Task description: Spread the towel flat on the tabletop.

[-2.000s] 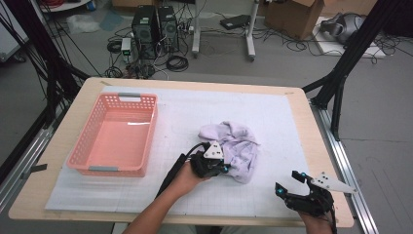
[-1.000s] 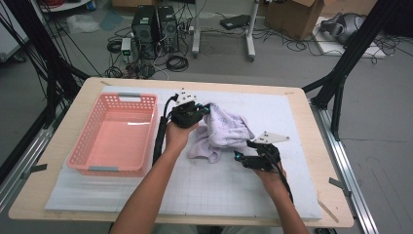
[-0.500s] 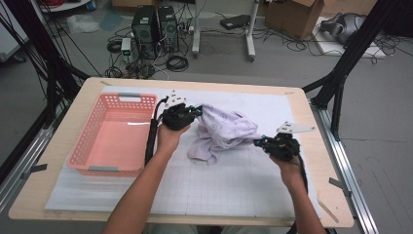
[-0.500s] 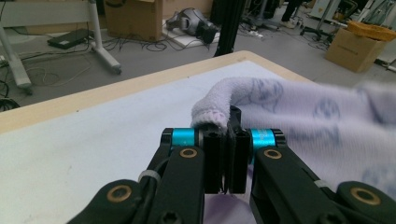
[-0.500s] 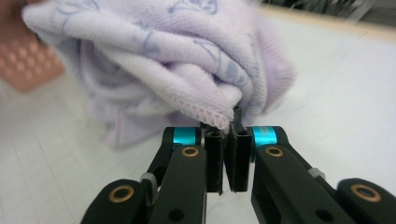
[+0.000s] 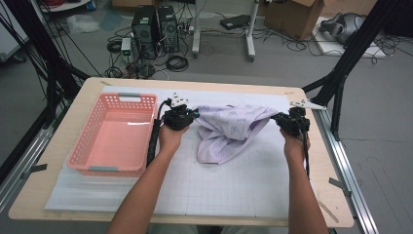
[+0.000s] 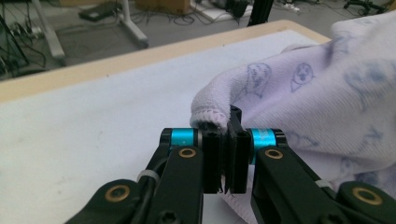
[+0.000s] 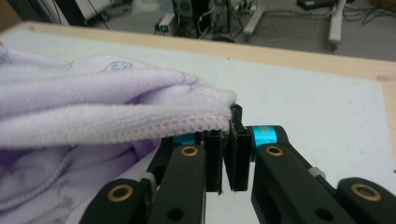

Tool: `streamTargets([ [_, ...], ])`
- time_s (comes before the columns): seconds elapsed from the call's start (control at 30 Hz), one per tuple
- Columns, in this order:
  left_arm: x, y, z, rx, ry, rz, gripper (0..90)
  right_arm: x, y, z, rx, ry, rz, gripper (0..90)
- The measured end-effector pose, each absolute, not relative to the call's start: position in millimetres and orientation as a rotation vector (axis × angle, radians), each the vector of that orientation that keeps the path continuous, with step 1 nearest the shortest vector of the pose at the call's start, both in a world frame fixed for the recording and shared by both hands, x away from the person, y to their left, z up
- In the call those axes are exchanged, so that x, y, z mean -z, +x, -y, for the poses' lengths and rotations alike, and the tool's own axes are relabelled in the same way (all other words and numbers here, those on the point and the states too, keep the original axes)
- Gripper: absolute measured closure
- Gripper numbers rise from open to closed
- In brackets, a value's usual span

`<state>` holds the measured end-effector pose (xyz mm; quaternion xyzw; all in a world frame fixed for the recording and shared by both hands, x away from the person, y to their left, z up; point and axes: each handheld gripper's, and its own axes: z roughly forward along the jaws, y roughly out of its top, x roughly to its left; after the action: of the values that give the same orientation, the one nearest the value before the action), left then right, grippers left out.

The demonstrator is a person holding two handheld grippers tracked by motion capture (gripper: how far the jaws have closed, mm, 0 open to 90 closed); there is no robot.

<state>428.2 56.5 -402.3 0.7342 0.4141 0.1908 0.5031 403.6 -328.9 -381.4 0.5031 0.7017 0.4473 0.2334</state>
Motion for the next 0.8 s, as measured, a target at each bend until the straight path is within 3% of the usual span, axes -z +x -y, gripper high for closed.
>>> streamTargets([
  [0.07, 402.9, 427.6, -55.1, -0.427, 1.774, -0.999, 60.4, 382.5, 401.6, 330.8, -1.201, 1.369, -1.949, 76.1],
  [0.17, 398.2, 422.3, -55.4, -0.400, 1.775, -0.973, 50.3, 383.6, 394.3, 338.1, -1.168, 1.364, -1.957, 68.6],
  [0.4, 401.3, 398.7, -63.8, -0.373, 1.766, -0.898, 49.3, 387.7, 363.7, 362.6, -1.026, 1.364, -2.010, 61.6],
  [0.53, 416.1, 390.7, -59.6, -0.342, 1.817, -0.882, 44.2, 395.2, 340.1, 366.7, -1.028, 1.300, -2.044, 58.0],
  [0.7, 427.6, 393.4, -44.9, -0.308, 1.845, -0.895, 35.5, 402.0, 318.7, 370.7, -1.070, 1.245, -2.065, 42.9],
  [0.8, 435.5, 394.9, -36.5, -0.282, 1.886, -0.889, 36.3, 404.4, 306.8, 374.1, -1.035, 1.207, -2.091, 41.2],
])
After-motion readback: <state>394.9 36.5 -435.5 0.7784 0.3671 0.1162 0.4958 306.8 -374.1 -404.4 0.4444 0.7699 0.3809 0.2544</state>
